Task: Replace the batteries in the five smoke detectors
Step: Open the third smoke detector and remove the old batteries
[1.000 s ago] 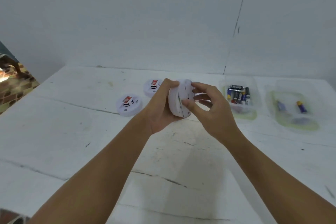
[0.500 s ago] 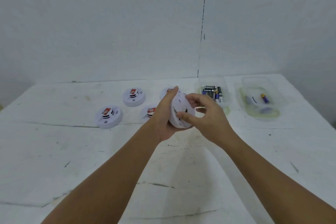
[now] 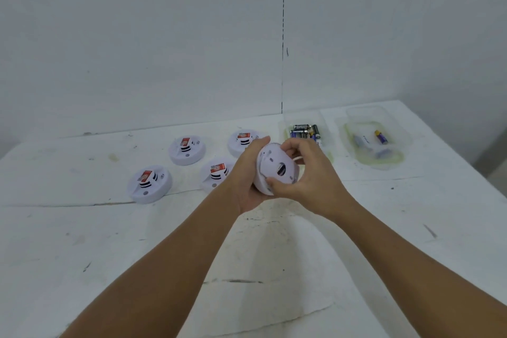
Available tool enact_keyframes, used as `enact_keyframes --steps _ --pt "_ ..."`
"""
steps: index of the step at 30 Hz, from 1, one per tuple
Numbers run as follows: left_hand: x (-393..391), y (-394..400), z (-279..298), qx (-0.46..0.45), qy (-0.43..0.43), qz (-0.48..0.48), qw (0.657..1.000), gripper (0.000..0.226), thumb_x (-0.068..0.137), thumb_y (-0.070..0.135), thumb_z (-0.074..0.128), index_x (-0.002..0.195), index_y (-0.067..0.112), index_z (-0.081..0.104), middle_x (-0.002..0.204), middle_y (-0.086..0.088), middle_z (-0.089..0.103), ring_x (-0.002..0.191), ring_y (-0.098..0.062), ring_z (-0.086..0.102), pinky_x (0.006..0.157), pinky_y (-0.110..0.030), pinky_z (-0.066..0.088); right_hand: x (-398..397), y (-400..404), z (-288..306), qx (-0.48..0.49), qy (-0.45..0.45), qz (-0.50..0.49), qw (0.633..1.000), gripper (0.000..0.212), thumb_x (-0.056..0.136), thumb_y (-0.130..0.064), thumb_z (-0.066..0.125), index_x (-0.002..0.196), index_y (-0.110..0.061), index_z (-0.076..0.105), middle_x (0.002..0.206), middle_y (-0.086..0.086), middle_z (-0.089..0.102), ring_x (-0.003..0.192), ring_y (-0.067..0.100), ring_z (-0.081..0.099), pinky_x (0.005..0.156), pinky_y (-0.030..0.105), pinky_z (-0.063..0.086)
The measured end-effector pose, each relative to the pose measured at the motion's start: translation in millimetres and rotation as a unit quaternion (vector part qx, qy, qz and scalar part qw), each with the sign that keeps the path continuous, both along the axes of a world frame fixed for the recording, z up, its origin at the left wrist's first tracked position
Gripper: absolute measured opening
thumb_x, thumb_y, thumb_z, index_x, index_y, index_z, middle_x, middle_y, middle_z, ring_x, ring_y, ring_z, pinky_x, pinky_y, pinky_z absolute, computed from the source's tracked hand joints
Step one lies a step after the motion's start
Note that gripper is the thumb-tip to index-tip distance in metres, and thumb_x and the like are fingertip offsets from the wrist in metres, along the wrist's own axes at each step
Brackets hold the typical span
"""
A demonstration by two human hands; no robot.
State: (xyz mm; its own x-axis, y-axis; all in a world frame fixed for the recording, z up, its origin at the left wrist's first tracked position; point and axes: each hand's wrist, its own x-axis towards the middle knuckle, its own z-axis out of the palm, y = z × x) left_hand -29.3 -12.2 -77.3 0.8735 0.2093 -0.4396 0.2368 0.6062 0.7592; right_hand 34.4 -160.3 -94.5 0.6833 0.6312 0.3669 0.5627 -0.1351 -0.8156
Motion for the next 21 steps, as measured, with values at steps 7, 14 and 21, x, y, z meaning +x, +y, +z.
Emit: enact_keyframes --steps 7,14,21 --pt "17.9 -9.3 10.2 0.034 0.003 -0.004 0.999 0.051 0.098 0.055 0.058 0.124 0.014 0.072 0.122 -0.018 0.075 0.120 -0.036 0.069 0.106 -0.053 0.052 1.9 -17.2 -1.4 0.070 0.037 -0.072 0.994 0.056 0.075 -0.043 0.074 0.128 -0.031 0.060 0.121 -0.013 0.062 0.107 0.006 0.063 0.082 0.013 0.052" --pt "30.2 -25.0 8.4 0.060 0.005 -0.002 0.998 0.047 0.097 0.053 0.059 0.120 0.014 0.072 0.109 -0.013 0.079 0.099 -0.031 0.072 0.097 -0.049 0.058 16.8 -45.6 -15.9 0.054 0.063 -0.120 0.989 0.044 0.088 -0.027 0.079 0.127 -0.035 0.060 0.117 -0.011 0.060 0.098 0.005 0.062 0.076 0.010 0.048" --pt "30.3 3.7 3.8 0.050 -0.013 0.084 0.995 0.035 0.097 0.046 0.064 0.109 0.014 0.070 0.103 -0.014 0.073 0.094 -0.035 0.067 0.092 -0.048 0.058 17.3 -58.9 -48.5 -0.124 0.018 -0.063 0.990 0.056 0.079 -0.054 0.069 0.130 -0.038 0.053 0.117 -0.018 0.052 0.106 0.002 0.053 0.087 0.028 0.052"
